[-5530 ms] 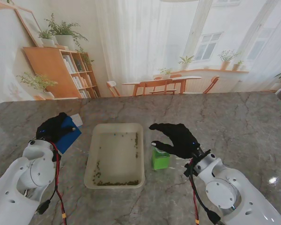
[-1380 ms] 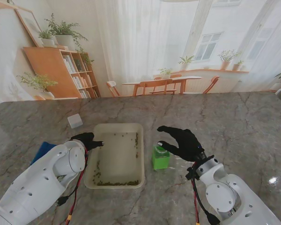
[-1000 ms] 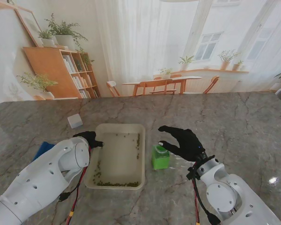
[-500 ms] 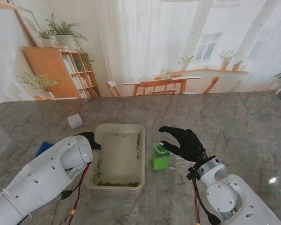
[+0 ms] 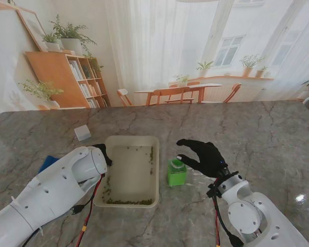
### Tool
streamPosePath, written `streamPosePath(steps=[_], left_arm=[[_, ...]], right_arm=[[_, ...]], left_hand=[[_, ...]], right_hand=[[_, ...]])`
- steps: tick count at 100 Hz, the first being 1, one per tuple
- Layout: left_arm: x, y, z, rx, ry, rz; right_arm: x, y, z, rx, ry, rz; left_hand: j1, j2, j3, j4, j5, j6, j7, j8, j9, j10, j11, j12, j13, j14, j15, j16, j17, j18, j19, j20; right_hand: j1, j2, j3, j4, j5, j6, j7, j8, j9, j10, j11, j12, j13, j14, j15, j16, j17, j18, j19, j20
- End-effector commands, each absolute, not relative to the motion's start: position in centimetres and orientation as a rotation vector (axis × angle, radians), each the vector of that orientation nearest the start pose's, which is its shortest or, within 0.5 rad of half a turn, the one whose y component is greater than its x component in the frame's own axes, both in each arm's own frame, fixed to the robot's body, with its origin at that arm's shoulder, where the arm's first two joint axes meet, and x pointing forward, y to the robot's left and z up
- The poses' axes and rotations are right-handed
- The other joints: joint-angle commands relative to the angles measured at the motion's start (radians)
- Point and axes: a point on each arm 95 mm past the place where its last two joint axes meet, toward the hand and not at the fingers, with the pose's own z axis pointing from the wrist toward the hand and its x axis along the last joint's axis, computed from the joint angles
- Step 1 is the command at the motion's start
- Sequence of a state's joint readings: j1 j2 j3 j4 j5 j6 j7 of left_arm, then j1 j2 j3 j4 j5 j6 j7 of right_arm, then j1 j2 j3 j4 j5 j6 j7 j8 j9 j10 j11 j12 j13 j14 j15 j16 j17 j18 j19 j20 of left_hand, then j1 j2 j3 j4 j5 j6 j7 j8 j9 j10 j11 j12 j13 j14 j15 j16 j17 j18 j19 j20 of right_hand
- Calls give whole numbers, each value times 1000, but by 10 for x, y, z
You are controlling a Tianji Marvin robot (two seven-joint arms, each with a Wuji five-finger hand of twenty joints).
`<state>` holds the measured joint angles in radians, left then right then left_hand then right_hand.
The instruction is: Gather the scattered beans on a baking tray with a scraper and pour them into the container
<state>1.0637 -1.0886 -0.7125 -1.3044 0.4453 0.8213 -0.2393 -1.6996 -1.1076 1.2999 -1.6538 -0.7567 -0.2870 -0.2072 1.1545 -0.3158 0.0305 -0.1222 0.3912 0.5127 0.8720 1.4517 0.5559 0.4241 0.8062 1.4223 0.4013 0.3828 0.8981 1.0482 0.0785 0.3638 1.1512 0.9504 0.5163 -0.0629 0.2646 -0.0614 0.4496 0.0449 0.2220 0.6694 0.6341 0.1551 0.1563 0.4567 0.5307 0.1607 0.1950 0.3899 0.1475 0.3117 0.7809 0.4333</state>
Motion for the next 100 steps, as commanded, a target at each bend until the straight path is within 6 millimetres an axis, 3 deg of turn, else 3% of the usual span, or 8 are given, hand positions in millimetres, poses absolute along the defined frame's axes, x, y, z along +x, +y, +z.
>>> streamPosePath(steps=[1,25,33,45,54,62,71,100], left_arm=[[449,-22,-398,-2080,1355,-678],[452,-20,-398,-2134,1228,-703],[453,-18,-397,-2150,1155,-727],[453,-16,-395,-2156,1084,-756],[452,-14,-391,-2163,1038,-785],[451,-13,-388,-2178,993,-807],[450,-12,-384,-2203,919,-842],[446,-4,-373,-2338,552,-956]], right_arm=[[364,-3,-318,1267,1288,1931],[363,-5,-318,1269,1279,1928],[363,-5,-318,1270,1276,1925],[363,-6,-318,1271,1266,1925],[363,-6,-318,1271,1260,1925],[363,-7,-318,1272,1256,1925],[363,-7,-318,1271,1253,1924],[362,-8,-317,1267,1240,1915]], left_hand=[[136,-81,228,79,92,-130,130,71,62,-164,5,48,20,-41,32,0,10,-2,51,36],[136,-103,234,48,118,-176,459,118,99,-260,164,-91,82,-67,76,-35,79,10,98,20],[136,-132,248,38,171,-197,567,118,129,-317,207,-176,116,-70,42,-77,121,14,87,-15],[136,-154,266,28,178,-197,580,118,119,-320,178,-256,90,-62,-104,-202,131,27,5,-106],[136,-167,301,19,177,-171,584,118,116,-269,-116,-360,74,-50,-352,-445,142,56,-83,-240],[136,-92,262,42,175,-168,590,118,152,-136,-424,-610,93,18,-514,-612,179,123,-147,-345],[135,-12,228,86,176,-173,595,118,170,-31,-511,-946,117,71,-559,-696,223,166,-175,-431],[74,-63,482,154,199,-202,611,118,170,71,-505,-1092,163,137,-518,-759,442,210,-233,-545]], right_hand=[[-2,3,17,27,12,-22,12,-21,6,-9,-12,-16,15,3,-13,-3,1,3,-13,4],[0,4,16,27,16,-23,15,-21,9,-9,-11,-16,16,4,-12,-3,2,3,-12,4],[0,5,16,27,18,-23,16,-21,10,-9,-11,-16,18,4,-12,-3,3,3,-12,4],[0,6,15,27,23,-25,18,-21,12,-7,-10,-15,20,3,-10,-2,3,5,-11,5],[1,8,14,27,23,-24,19,-21,15,-8,-9,-15,21,2,-10,-2,4,6,-10,5],[1,8,13,27,24,-23,19,-22,14,-6,-10,-15,22,3,-10,-2,5,7,-9,6],[1,10,12,27,25,-25,20,-22,15,-10,-10,-15,21,3,-10,-2,4,6,-9,6],[2,11,9,26,30,-24,22,-22,18,-9,-9,-14,23,4,-9,-1,4,7,-7,7]])
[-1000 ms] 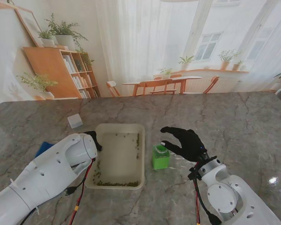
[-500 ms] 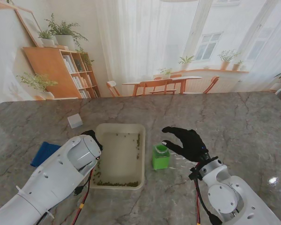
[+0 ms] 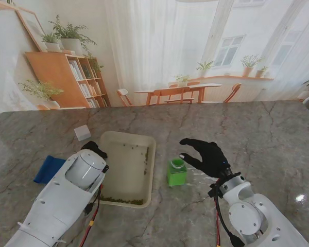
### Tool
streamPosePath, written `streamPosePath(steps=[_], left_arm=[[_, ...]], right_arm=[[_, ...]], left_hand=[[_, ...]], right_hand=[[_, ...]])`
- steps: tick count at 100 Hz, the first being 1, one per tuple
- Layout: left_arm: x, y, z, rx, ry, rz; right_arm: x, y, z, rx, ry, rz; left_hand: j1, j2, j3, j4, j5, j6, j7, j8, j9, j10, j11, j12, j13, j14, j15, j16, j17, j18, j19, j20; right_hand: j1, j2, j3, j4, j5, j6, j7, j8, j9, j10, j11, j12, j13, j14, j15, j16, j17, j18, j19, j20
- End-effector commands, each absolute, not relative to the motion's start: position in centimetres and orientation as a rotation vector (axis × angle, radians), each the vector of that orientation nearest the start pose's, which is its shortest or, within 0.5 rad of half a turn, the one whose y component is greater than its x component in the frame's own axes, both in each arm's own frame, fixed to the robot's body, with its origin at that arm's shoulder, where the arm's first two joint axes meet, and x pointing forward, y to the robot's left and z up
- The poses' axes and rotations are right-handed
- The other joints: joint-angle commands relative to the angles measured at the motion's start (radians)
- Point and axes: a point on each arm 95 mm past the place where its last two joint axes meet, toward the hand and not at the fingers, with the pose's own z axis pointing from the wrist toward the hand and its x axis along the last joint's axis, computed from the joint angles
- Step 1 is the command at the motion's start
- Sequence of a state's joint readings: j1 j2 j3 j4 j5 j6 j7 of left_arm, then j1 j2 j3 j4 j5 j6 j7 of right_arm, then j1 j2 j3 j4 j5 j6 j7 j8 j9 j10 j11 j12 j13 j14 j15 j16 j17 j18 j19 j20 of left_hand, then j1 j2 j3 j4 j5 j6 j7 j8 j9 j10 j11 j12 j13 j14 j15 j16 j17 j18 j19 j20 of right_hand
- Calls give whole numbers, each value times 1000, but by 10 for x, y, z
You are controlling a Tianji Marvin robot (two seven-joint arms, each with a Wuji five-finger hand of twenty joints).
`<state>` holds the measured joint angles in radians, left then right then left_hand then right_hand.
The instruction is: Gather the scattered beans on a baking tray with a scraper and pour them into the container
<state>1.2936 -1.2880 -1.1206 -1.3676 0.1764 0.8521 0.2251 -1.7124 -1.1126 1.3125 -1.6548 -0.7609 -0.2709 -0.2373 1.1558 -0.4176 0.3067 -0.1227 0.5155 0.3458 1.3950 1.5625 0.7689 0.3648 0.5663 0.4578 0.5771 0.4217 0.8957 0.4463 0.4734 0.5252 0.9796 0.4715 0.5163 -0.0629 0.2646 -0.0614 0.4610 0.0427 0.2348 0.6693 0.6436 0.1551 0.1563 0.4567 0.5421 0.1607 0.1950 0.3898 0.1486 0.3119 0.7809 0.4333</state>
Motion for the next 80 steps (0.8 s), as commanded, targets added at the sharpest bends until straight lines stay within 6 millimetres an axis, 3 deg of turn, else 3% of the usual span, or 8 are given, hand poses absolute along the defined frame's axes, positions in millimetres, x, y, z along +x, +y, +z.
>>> streamPosePath(steps=[1,10,24,41,54,63,68,80], left_arm=[[446,-3,-373,-2345,532,-960],[444,-2,-370,-2402,342,-999],[442,1,-366,-2471,30,-1080],[440,4,-365,-2486,-160,-1134],[438,6,-365,-2509,-303,-1182],[438,7,-365,-2504,-338,-1206],[437,8,-366,-2504,-355,-1219],[437,9,-366,-2501,-390,-1232]], right_arm=[[362,-8,-317,1267,1240,1915],[361,-9,-317,1266,1235,1912],[361,-9,-317,1264,1229,1909],[360,-9,-316,1264,1225,1902],[360,-10,-316,1264,1219,1897],[360,-10,-316,1264,1215,1893],[360,-10,-316,1263,1213,1891],[359,-11,-316,1264,1211,1888]], left_hand=[[68,37,217,165,75,-35,89,7,-44,132,-262,-131,-10,99,-512,-156,56,49,-63,-73],[64,35,246,198,75,-36,90,7,-36,132,-248,-137,19,94,-499,-151,110,41,-58,-94],[72,42,258,258,70,-36,91,7,-21,127,-231,-137,98,57,-482,-147,206,-28,-20,-161],[69,25,291,273,66,-30,93,7,34,110,-204,-107,209,4,-453,-144,302,-121,33,-221],[72,-65,412,197,72,-14,96,7,135,69,-230,32,307,-33,-420,-100,355,-188,93,-292],[73,-126,491,151,74,-11,97,7,206,17,-238,103,376,-64,-422,-30,373,-219,168,-449],[83,-141,505,130,75,-9,98,7,234,-11,-234,130,402,-78,-417,-1,377,-224,188,-470],[81,-158,540,119,75,-9,98,7,261,-62,-214,171,431,-102,-416,57,379,-237,217,-474]], right_hand=[[2,12,8,26,18,-22,9,-22,8,-9,-9,-14,13,3,-9,-1,3,8,-7,7],[2,12,8,27,17,-22,9,-23,10,-9,-9,-14,13,4,-9,-1,3,7,-7,7],[3,12,6,27,19,-23,10,-23,11,-8,-9,-14,14,3,-8,0,3,7,-6,7],[4,13,5,27,20,-24,11,-24,13,-8,-8,-14,14,2,-9,0,3,7,-6,7],[4,13,4,27,20,-23,11,-24,15,-9,-7,-13,17,3,-7,0,5,10,-5,8],[5,13,3,27,21,-23,12,-24,13,-10,-8,-13,16,2,-8,0,5,9,-4,9],[5,13,4,27,21,-23,12,-24,15,-10,-7,-13,18,3,-7,1,5,11,-4,9],[5,13,3,27,22,-23,13,-24,15,-8,-8,-13,17,4,-8,1,5,10,-4,9]])
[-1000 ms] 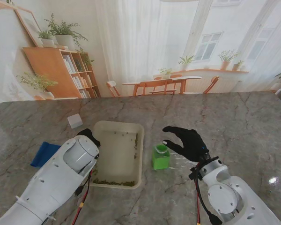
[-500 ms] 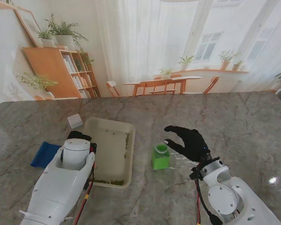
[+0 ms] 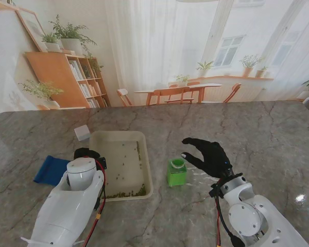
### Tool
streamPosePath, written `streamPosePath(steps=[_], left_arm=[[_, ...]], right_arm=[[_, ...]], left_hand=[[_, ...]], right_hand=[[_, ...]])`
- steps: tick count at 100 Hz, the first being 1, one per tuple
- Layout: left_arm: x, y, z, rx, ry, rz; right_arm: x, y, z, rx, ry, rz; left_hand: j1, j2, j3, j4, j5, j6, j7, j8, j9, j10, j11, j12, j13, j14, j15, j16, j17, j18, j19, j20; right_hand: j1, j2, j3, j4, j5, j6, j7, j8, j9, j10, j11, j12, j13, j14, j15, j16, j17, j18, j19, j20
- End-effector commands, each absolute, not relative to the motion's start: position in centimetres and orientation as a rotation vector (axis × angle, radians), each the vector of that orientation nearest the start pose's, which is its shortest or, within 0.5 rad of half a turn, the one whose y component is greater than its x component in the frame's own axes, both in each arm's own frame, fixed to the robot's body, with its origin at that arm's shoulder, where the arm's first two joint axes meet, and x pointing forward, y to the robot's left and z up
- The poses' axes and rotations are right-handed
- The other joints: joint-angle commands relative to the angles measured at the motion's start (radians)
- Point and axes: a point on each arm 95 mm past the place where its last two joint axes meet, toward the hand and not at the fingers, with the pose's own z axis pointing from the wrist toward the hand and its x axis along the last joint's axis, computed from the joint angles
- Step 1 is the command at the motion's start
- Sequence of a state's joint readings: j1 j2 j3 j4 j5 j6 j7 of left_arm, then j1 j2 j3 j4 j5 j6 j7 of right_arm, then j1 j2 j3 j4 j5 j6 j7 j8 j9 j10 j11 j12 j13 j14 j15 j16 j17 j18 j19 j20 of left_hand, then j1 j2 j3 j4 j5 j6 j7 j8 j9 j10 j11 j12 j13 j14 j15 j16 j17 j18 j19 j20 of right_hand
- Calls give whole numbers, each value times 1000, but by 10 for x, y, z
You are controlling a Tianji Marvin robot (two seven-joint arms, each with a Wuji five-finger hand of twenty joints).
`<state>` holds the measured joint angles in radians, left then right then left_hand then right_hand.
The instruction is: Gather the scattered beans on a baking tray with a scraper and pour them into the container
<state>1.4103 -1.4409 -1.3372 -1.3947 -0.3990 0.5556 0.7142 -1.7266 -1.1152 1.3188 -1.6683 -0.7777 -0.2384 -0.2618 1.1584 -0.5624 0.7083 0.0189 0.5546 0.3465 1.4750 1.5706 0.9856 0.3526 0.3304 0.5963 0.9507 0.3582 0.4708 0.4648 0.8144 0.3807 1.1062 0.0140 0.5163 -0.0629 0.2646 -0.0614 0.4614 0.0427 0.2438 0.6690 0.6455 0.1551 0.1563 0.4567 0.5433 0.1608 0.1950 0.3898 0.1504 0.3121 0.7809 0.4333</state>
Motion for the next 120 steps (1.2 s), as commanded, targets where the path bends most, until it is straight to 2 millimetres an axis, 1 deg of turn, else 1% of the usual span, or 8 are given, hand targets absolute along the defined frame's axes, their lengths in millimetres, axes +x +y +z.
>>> streamPosePath(steps=[1,19,41,59,64,68,89,120], left_arm=[[437,9,-366,-2501,-389,-1232],[438,9,-367,-2498,-441,-1257],[440,8,-363,-2481,-527,-1289],[442,5,-357,-2460,-571,-1333],[444,5,-355,-2454,-580,-1345],[445,4,-353,-2450,-584,-1351],[452,3,-339,-2421,-613,-1430],[463,-3,-309,-2357,-565,-1566]], right_arm=[[359,-11,-316,1265,1211,1888],[359,-11,-316,1264,1209,1888],[359,-11,-316,1267,1212,1887],[359,-11,-316,1268,1209,1884],[359,-11,-316,1272,1206,1884],[359,-11,-316,1275,1203,1884],[360,-11,-314,1278,1180,1885],[363,-11,-312,1277,1142,1892]], left_hand=[[78,-14,142,-23,35,-9,18,-1,46,-59,27,39,61,-43,10,46,38,-96,93,-15],[72,-35,205,-26,29,-2,18,-1,63,-145,121,146,96,-82,48,179,54,-108,139,37],[67,-70,278,-37,12,3,14,-1,46,-219,242,314,104,-113,95,360,71,-138,182,174],[62,-84,312,-43,4,5,10,-1,42,-229,273,401,108,-117,136,470,87,-162,215,311],[57,-88,327,-45,3,7,9,-1,45,-229,274,424,113,-119,146,506,95,-175,214,383],[55,-88,333,-44,1,6,8,-1,42,-229,279,436,113,-120,160,529,96,-184,221,409],[53,-93,345,-47,0,6,7,-1,39,-226,291,465,113,-121,184,588,89,-189,242,486],[51,-86,347,-47,-5,-7,4,-1,29,-231,298,486,110,-127,199,632,71,-204,255,550]], right_hand=[[5,13,3,27,21,-24,4,-24,14,-8,-7,-13,15,3,-8,1,3,9,-3,9],[5,14,2,27,22,-23,4,-24,14,-10,-7,-12,17,2,-7,1,3,10,-3,10],[6,13,2,27,23,-23,5,-24,14,-10,-8,-12,15,2,-8,1,3,10,-3,10],[6,13,1,27,23,-23,5,-24,14,-10,-8,-12,17,2,-7,1,4,11,-3,10],[6,13,1,27,23,-23,5,-25,14,-10,-8,-12,17,3,-7,1,3,11,-3,10],[6,12,1,27,23,-25,5,-25,15,-9,-7,-12,17,3,-7,1,3,11,-3,10],[7,11,1,27,23,-24,5,-25,15,-10,-7,-12,17,2,-7,2,4,11,-3,10],[8,10,2,27,24,-26,6,-25,16,-11,-7,-12,20,1,-6,3,5,11,-3,11]])
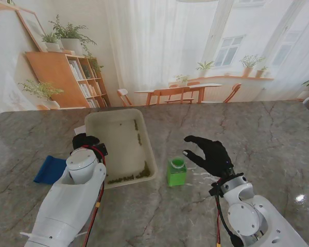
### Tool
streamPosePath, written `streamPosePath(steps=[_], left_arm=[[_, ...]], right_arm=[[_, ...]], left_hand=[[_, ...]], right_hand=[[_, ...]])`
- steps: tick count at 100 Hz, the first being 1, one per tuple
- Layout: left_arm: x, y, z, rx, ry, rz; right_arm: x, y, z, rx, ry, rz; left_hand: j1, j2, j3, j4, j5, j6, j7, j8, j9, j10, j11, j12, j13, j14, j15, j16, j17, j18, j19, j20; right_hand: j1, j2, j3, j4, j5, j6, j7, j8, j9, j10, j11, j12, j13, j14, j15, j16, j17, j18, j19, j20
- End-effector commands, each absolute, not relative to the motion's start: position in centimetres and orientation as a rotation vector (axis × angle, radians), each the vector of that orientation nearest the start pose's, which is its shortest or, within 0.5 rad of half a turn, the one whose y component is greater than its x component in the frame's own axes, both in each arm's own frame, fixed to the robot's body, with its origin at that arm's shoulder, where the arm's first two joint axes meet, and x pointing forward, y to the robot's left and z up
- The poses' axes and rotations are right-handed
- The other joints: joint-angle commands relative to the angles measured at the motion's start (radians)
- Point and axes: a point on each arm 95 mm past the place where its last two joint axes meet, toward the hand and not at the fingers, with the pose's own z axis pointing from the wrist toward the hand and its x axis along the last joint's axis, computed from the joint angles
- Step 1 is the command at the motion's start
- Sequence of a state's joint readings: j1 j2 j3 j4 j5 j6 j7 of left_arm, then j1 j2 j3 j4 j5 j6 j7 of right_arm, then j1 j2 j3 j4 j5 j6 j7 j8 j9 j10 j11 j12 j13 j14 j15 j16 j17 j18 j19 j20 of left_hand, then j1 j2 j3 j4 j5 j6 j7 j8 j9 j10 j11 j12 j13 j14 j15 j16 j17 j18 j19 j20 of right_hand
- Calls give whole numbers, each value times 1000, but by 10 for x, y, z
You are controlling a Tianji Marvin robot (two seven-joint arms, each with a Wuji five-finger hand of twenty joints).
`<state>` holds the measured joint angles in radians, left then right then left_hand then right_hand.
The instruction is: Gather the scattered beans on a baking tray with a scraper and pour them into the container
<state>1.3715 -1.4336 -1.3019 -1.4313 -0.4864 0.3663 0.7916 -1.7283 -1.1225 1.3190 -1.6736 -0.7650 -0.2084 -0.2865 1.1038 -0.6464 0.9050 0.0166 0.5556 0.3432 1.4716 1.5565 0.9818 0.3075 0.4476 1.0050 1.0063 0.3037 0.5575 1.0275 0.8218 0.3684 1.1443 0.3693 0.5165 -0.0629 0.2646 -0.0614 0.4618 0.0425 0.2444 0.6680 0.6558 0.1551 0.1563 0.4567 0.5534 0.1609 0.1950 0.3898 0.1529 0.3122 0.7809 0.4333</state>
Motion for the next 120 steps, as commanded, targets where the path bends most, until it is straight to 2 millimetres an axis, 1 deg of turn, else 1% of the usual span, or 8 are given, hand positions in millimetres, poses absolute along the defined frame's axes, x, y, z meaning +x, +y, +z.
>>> streamPosePath(steps=[1,8,12,30,56,92,105,120], left_arm=[[463,-3,-308,-2353,-563,-1570],[466,-5,-300,-2330,-549,-1598],[468,-6,-295,-2315,-538,-1612],[472,-10,-279,-2265,-478,-1661],[476,-17,-262,-2244,-474,-1698],[480,-21,-231,-2203,-396,-1757],[482,-26,-219,-2189,-376,-1792],[485,-35,-211,-2185,-339,-1817]], right_arm=[[363,-10,-312,1277,1140,1892],[363,-10,-312,1279,1130,1894],[364,-10,-312,1281,1123,1896],[366,-7,-311,1288,1100,1906],[371,-5,-308,1297,1093,1923],[375,-14,-293,1234,1234,1935],[374,-15,-290,1215,1248,1940],[375,-16,-288,1196,1272,1948]], left_hand=[[105,-2,150,-45,-6,-4,8,13,32,-186,181,78,57,-75,115,72,63,-192,217,196],[111,-9,153,-46,-7,-8,7,13,29,-186,184,82,55,-74,118,83,52,-189,222,218],[91,0,163,-32,-8,-10,6,13,29,-185,186,86,53,-74,120,90,46,-195,225,243],[88,5,166,-33,-9,-11,6,13,28,-188,188,89,52,-78,125,98,42,-199,230,257],[93,4,161,-36,-11,-10,4,13,23,-185,188,89,47,-76,123,102,38,-198,229,262],[91,9,158,-35,-14,-11,3,13,21,-187,187,87,46,-80,121,100,36,-201,228,264],[93,10,154,-36,-14,-12,3,13,20,-186,186,86,44,-80,120,100,33,-202,226,262],[92,11,154,-34,-15,-13,2,13,19,-188,186,85,45,-81,119,99,33,-202,227,262]], right_hand=[[7,9,1,27,23,-26,5,-24,6,-13,-7,-12,11,1,-6,3,3,12,-2,12],[7,10,2,27,24,-26,5,-24,5,-11,-7,-12,10,0,-7,3,2,10,-3,12],[8,9,3,27,24,-24,5,-24,5,-12,-7,-12,10,1,-7,3,2,11,-3,12],[7,8,3,28,24,-26,6,-24,8,-12,-6,-11,12,0,-7,3,5,13,-2,13],[7,3,5,27,27,-26,6,-25,9,-10,-7,-11,13,0,-7,4,5,13,-3,14],[6,6,7,27,20,-26,4,-25,5,-13,-8,-11,9,-2,-9,3,3,10,-6,14],[5,5,7,27,21,-26,5,-25,6,-14,-7,-11,10,-3,-9,4,5,12,-6,15],[5,6,8,27,21,-26,5,-25,6,-14,-7,-11,11,-1,-9,4,5,13,-6,16]])
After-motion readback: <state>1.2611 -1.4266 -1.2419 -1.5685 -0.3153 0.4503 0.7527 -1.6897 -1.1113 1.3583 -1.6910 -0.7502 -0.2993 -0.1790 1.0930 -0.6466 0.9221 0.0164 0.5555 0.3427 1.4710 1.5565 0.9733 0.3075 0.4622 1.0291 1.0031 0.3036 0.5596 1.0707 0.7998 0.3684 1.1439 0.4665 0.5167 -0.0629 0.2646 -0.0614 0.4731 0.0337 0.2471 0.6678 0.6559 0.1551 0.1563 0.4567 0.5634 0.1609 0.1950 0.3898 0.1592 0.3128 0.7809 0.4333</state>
